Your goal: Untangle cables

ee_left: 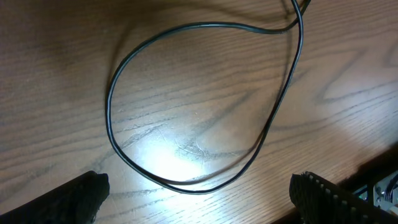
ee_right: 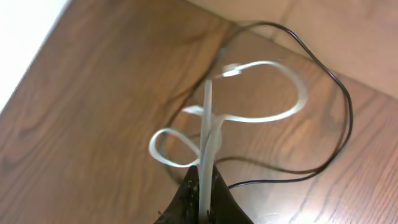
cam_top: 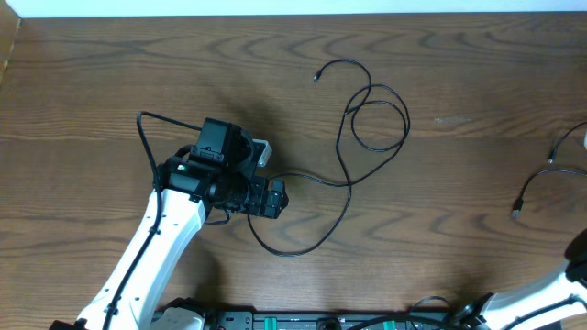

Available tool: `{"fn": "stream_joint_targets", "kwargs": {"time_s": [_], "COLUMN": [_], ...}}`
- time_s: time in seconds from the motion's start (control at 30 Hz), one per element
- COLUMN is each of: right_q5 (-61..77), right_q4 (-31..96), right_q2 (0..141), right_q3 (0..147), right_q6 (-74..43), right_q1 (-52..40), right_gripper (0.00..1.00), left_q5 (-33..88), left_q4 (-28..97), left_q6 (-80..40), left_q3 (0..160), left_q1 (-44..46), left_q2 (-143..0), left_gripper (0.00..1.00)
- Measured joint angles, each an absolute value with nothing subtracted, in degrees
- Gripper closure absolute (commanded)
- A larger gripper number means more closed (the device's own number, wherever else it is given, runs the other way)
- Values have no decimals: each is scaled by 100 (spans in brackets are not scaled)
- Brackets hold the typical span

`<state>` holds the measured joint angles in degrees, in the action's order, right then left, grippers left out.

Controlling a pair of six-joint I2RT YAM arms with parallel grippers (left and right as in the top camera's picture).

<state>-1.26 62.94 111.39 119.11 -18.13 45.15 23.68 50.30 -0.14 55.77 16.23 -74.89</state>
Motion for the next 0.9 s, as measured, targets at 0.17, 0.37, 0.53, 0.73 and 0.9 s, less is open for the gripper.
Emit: {"fn": "stream_joint_targets", "kwargs": {"time_s": [0.17, 0.37, 0.53, 0.73, 0.9], "right_q5": [307, 862, 1275, 2185, 3212], "right_q4": [6294, 6455, 6595, 6812, 7384], "right_q2": [11502, 11955, 11952, 11952, 11952], "right_q3": [11911, 11911, 11911, 11911, 11915], "right_q6": [-1984, -2759, -3376, -3061, -1470], "right_q1": [5157, 5833, 5937, 5739, 4831], "right_gripper": [99, 36, 1, 1, 1], "left_q5": [2368, 2368, 2368, 2477, 2534], "left_q4": [5037, 5041, 5057, 5046, 4945], "left_q6": [-14, -14, -16, -14, -14], "left_q3": [5577, 5577, 5577, 5577, 5577], "left_q1": [1623, 1623, 1623, 1623, 1623], "left_q2": [-7489, -7489, -7489, -7489, -7489], "left_gripper": [1, 1, 1, 1, 1]}}
